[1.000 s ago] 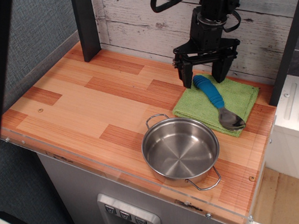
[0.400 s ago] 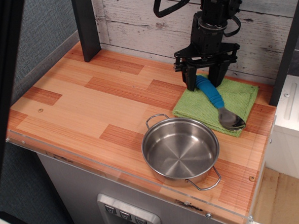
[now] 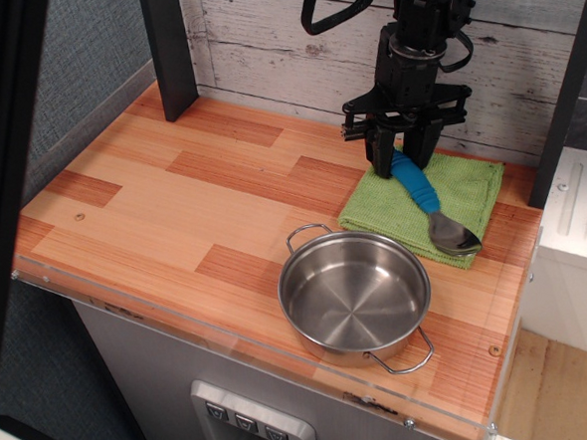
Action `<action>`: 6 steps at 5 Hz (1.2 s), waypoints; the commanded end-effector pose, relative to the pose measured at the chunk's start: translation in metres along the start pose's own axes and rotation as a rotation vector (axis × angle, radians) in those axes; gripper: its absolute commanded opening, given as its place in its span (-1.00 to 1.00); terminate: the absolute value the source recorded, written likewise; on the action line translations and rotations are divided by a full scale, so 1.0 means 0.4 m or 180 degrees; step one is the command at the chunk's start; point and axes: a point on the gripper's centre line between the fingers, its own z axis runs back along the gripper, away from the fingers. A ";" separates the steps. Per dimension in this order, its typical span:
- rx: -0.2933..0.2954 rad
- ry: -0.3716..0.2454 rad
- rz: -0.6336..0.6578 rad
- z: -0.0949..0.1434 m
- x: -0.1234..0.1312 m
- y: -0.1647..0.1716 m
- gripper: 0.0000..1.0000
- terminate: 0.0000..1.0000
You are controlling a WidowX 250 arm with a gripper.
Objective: Place the blue spoon on the front left corner of the table
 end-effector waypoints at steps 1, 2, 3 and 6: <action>-0.0201 -0.0151 0.0140 0.105 0.026 0.015 -1.00 -1.00; -0.0228 -0.0132 0.0212 0.135 0.031 0.029 -1.00 -1.00; -0.0281 -0.0103 0.0255 0.162 0.031 0.038 -1.00 -1.00; -0.0200 -0.0051 0.0339 0.210 0.029 0.116 -1.00 -1.00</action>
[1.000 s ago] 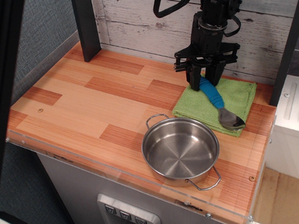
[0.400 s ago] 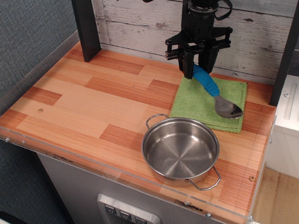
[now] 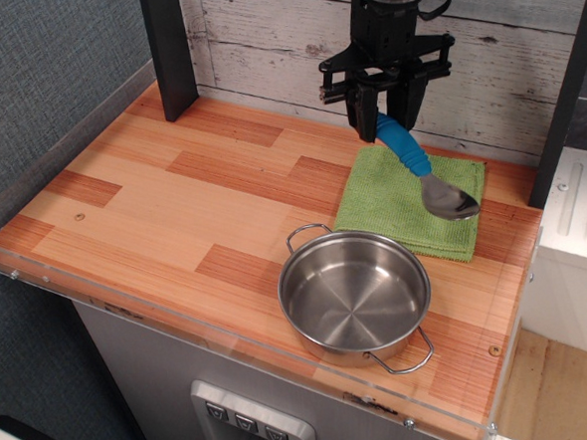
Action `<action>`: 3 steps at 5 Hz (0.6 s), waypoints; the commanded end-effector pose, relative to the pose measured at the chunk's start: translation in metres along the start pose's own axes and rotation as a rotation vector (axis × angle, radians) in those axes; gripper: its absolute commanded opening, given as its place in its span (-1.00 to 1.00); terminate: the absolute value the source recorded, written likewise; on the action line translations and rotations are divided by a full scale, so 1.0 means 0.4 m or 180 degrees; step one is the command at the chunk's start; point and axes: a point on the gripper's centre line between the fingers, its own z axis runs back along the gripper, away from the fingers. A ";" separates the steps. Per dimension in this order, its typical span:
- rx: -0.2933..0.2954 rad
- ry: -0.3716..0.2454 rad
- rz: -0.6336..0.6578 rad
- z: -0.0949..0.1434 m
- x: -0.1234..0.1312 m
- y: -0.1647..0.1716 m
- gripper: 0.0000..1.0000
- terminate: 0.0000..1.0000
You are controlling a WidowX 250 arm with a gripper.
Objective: Place the blue spoon on the front left corner of the table
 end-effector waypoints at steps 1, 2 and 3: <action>0.0012 -0.0114 0.0121 0.114 0.053 0.132 -1.00 -1.00; 0.0190 -0.0009 0.0102 0.095 0.082 0.194 -1.00 -1.00; 0.0365 0.0083 -0.0424 0.059 0.130 0.257 -1.00 -1.00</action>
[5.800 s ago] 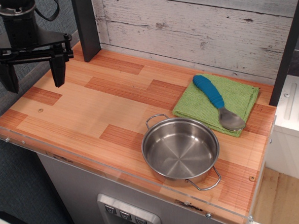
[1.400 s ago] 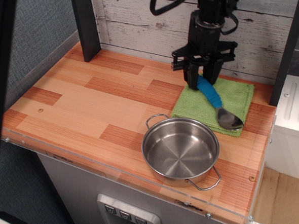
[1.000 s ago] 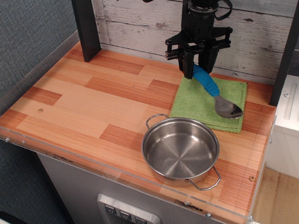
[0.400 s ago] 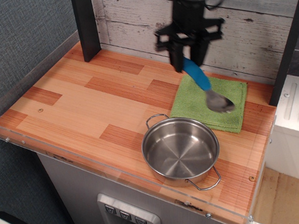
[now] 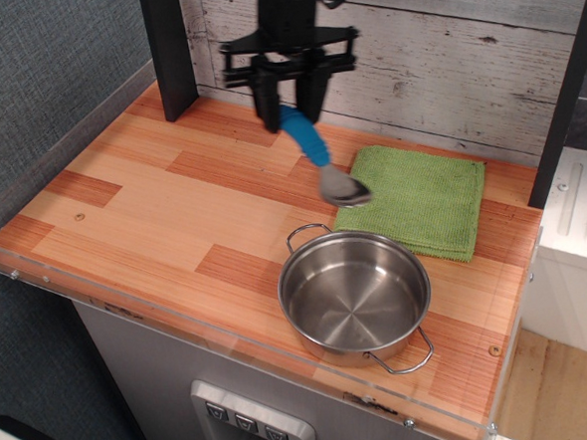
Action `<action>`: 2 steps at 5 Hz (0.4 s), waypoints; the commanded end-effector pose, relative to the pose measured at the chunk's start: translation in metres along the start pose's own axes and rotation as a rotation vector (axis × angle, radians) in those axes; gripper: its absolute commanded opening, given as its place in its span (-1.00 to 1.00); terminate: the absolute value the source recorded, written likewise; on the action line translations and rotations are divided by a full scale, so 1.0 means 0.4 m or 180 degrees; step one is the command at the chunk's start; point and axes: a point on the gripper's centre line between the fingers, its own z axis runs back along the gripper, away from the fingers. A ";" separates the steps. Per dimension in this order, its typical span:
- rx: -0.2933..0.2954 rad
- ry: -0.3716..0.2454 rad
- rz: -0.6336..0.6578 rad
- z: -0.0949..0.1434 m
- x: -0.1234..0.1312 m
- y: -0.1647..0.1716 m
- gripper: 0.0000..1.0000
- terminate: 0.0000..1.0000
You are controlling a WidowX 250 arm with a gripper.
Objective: Place the blue spoon on the front left corner of the table
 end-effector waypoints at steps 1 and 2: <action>0.0186 -0.0185 -0.0874 -0.002 0.098 0.111 -1.00 -1.00; 0.0217 -0.0153 -0.1158 -0.031 0.131 0.158 -1.00 -1.00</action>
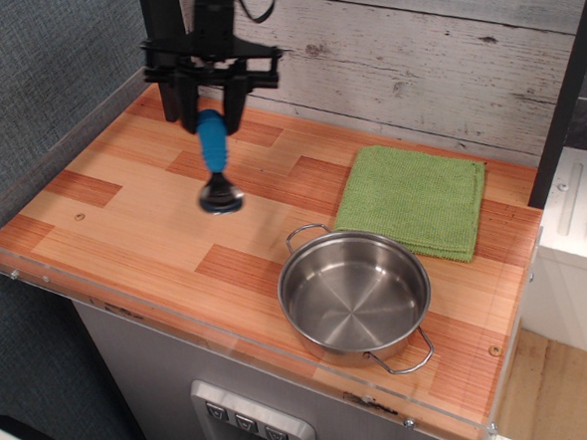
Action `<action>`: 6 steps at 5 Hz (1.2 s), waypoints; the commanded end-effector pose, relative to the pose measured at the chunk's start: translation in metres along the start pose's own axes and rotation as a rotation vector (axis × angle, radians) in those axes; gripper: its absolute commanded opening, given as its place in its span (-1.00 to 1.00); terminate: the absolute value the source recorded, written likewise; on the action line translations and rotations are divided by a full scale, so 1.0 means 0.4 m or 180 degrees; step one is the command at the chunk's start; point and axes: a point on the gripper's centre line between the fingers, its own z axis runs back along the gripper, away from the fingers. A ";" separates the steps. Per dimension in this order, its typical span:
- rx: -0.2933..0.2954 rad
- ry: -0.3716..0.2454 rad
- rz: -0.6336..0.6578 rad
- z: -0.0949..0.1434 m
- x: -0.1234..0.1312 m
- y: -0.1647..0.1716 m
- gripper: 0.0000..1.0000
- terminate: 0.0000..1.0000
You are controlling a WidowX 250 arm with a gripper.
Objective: Place the blue spoon on the front left corner of the table
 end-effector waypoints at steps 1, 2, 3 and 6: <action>0.0124 -0.0104 -0.0627 -0.045 0.048 0.096 -1.00 -1.00; 0.0144 -0.0063 -0.0825 -0.084 0.062 0.127 -1.00 -1.00; 0.0140 -0.0052 -0.0842 -0.117 0.070 0.155 -1.00 -1.00; 0.0095 -0.0105 -0.0522 -0.142 0.057 0.205 1.00 -1.00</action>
